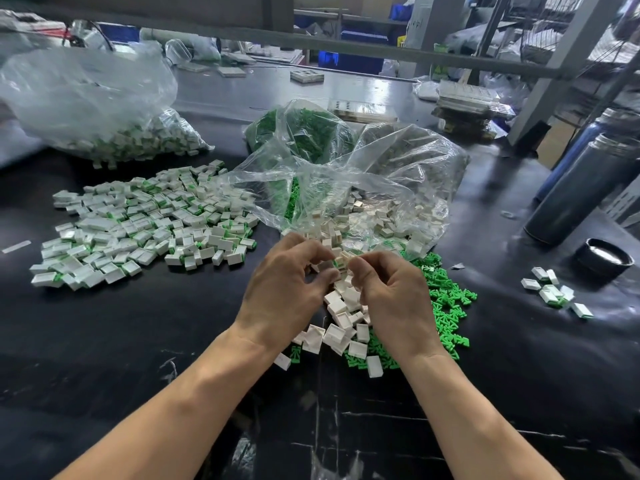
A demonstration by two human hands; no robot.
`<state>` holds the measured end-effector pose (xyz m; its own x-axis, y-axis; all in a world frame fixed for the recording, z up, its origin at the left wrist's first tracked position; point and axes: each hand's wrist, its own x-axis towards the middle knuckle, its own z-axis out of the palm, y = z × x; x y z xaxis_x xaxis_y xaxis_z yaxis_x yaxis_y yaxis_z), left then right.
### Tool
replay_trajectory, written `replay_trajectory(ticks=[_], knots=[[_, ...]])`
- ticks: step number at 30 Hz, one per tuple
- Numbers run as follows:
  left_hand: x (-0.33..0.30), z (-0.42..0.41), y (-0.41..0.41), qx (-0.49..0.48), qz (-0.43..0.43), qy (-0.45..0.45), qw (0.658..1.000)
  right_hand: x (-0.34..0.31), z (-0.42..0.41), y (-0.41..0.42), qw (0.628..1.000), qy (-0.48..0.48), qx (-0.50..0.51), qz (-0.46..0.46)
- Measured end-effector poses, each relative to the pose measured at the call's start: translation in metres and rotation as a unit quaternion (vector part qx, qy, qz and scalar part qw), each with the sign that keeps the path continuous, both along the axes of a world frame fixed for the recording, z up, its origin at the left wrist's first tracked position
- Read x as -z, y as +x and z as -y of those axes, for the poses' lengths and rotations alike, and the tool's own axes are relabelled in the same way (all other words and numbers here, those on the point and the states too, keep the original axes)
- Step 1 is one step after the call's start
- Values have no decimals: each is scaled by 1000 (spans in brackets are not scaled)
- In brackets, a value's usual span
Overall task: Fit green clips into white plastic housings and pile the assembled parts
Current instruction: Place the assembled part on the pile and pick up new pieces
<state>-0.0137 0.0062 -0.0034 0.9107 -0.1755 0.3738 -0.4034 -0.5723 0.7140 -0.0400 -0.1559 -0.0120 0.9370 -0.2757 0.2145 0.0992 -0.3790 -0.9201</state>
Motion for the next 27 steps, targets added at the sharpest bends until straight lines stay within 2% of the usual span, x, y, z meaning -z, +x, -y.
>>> replay_trajectory(ticks=[6, 11, 14, 18, 27], knots=[[3, -25, 15, -76, -39, 114, 990, -3, 11, 0, 999, 17, 42, -19], [-2, -47, 30, -168, -38, 195, 966, -7, 24, -1, 996, 15, 87, -5], [-4, -57, 37, -215, -26, 233, 948, -9, 35, 1, 992, -23, 122, -17], [-4, -67, 44, -256, -40, 251, 933, -11, 53, 4, 984, -94, 146, -49], [-4, -81, 48, -291, -37, 239, 926, -13, 77, 3, 970, -169, 71, -161]])
